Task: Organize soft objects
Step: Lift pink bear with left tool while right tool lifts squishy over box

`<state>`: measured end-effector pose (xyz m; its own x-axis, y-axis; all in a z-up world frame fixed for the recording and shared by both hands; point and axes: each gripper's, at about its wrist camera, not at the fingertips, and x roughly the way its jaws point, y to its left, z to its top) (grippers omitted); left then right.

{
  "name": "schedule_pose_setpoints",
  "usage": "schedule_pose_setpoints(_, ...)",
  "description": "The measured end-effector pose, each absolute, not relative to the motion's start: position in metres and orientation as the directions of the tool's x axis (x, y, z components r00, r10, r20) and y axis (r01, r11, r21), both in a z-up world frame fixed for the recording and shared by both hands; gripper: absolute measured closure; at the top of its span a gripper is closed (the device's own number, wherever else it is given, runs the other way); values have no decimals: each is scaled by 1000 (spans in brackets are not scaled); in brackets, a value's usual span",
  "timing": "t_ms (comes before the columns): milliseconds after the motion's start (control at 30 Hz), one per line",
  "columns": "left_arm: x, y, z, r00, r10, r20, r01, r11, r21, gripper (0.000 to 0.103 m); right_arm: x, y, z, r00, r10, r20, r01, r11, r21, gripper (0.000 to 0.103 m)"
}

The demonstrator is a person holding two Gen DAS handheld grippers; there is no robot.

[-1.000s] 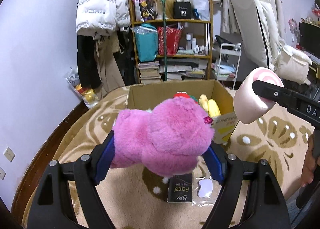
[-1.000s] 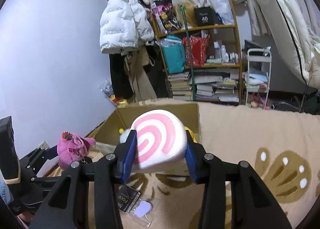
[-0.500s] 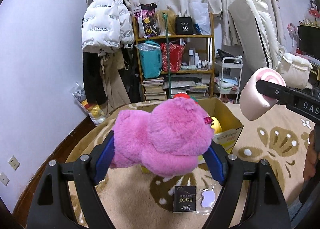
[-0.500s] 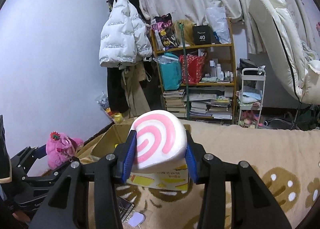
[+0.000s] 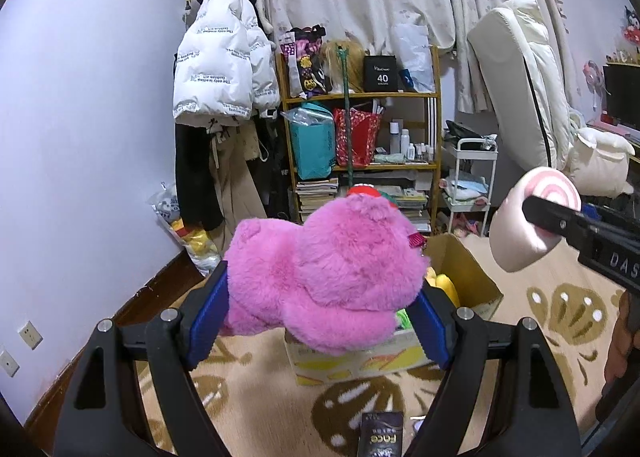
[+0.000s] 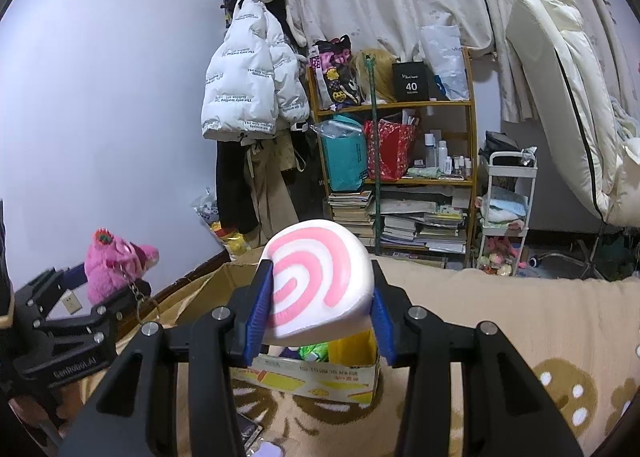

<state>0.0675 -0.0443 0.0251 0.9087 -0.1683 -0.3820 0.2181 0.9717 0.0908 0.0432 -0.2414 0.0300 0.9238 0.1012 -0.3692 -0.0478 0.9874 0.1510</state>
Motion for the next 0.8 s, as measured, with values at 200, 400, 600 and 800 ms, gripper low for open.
schedule_pose_setpoints(200,86,-47,28,916,-157,-370,207,973,99,22,58,-237,27,927,88,-364,-48,992,117,55)
schedule_pose_setpoints(400,106,-50,26,914,-155,-376,204,974,94,22,74,-239,23,926,83,-369,-34,990,138,55)
schedule_pose_setpoints(600,122,-56,14,905,-166,-392,219,971,94,22,89,-239,20,925,65,-375,-25,994,110,54)
schedule_pose_setpoints(800,133,-65,-1,890,-177,-419,238,966,96,22,99,-236,10,918,57,-392,-28,996,81,53)
